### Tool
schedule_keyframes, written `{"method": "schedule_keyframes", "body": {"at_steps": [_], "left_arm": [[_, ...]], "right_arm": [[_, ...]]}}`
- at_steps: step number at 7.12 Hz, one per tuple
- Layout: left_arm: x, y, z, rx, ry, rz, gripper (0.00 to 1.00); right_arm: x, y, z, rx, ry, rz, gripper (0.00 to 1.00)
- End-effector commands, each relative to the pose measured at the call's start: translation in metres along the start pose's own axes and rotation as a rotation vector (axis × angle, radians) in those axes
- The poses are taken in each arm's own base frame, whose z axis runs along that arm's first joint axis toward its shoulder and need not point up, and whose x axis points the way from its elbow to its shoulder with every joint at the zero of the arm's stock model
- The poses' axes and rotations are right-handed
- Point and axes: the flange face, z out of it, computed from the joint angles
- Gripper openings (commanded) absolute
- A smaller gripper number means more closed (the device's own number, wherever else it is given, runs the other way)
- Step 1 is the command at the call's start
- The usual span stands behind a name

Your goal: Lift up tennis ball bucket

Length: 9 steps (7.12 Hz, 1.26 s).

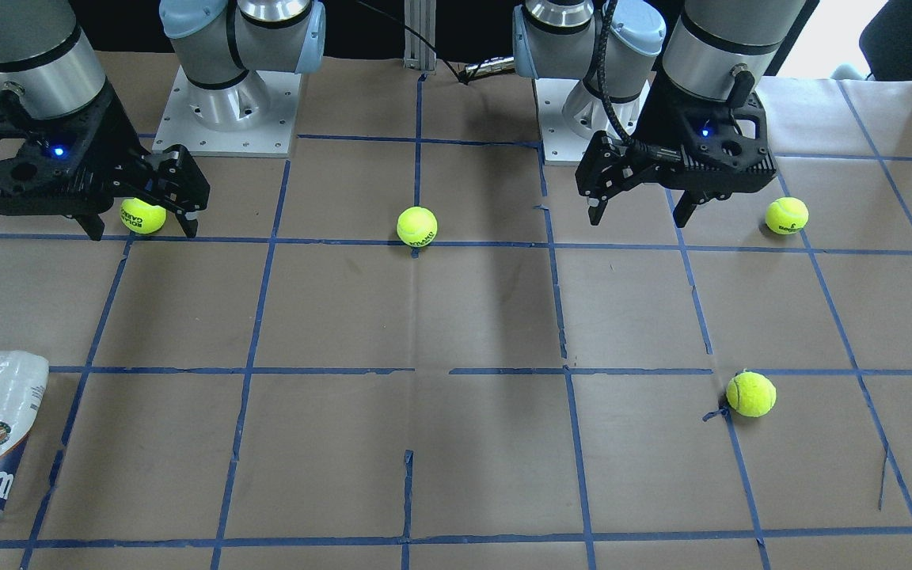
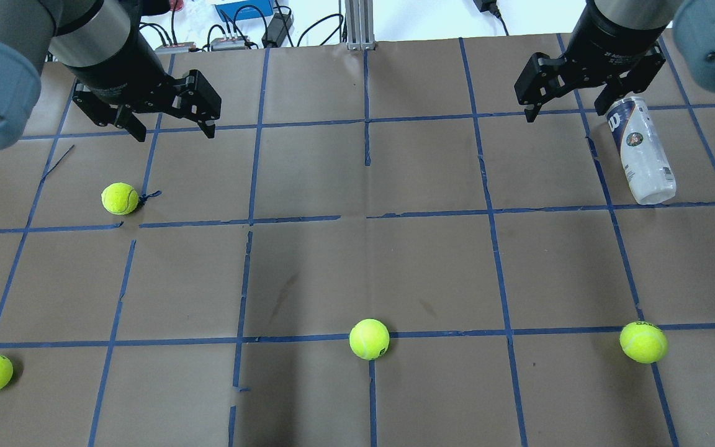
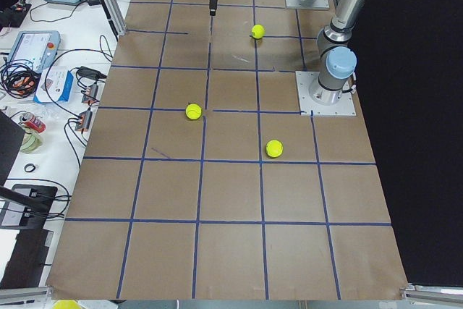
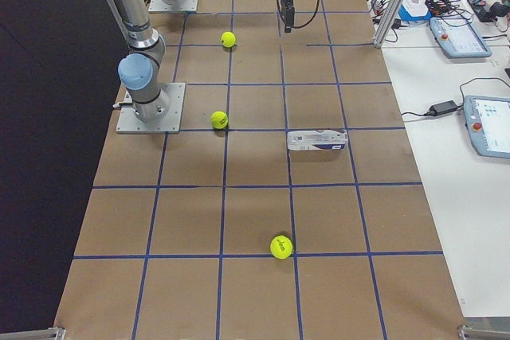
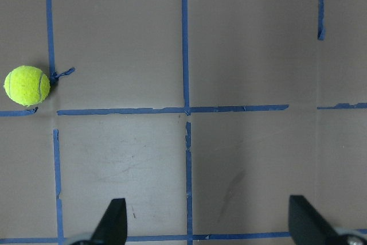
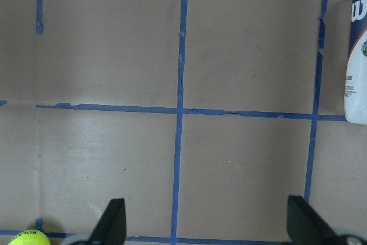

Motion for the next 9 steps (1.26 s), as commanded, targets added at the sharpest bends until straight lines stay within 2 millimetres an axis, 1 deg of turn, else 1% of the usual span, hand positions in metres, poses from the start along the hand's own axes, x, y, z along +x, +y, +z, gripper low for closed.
{"method": "schedule_keyframes", "body": {"at_steps": [1, 2, 4, 6, 7, 8, 9], "left_arm": [[0.0, -0.002, 0.001, -0.002, 0.0, 0.0, 1.0], [0.0, -0.003, 0.002, -0.003, 0.0, 0.0, 1.0], [0.0, 0.002, 0.001, -0.002, -0.002, 0.001, 1.0], [0.0, -0.004, 0.007, -0.003, 0.004, -0.002, 1.0], [-0.001, -0.007, 0.009, -0.006, 0.003, -0.003, 1.0], [0.0, -0.002, 0.008, -0.007, 0.0, 0.001, 1.0], [-0.001, 0.003, 0.009, -0.016, -0.002, 0.006, 1.0]], "right_arm": [[0.0, 0.0, 0.0, 0.0, 0.0, 0.001, 1.0], [0.0, 0.0, 0.0, 0.0, 0.0, -0.001, 1.0], [0.0, 0.0, 0.0, 0.0, 0.0, 0.001, 1.0], [0.0, 0.0, 0.0, 0.0, -0.003, 0.014, 1.0], [-0.003, 0.001, 0.0, -0.002, 0.004, -0.007, 1.0], [-0.003, 0.002, -0.001, -0.003, 0.004, 0.007, 1.0], [-0.003, 0.002, 0.003, -0.015, 0.002, 0.01, 1.0]]}}
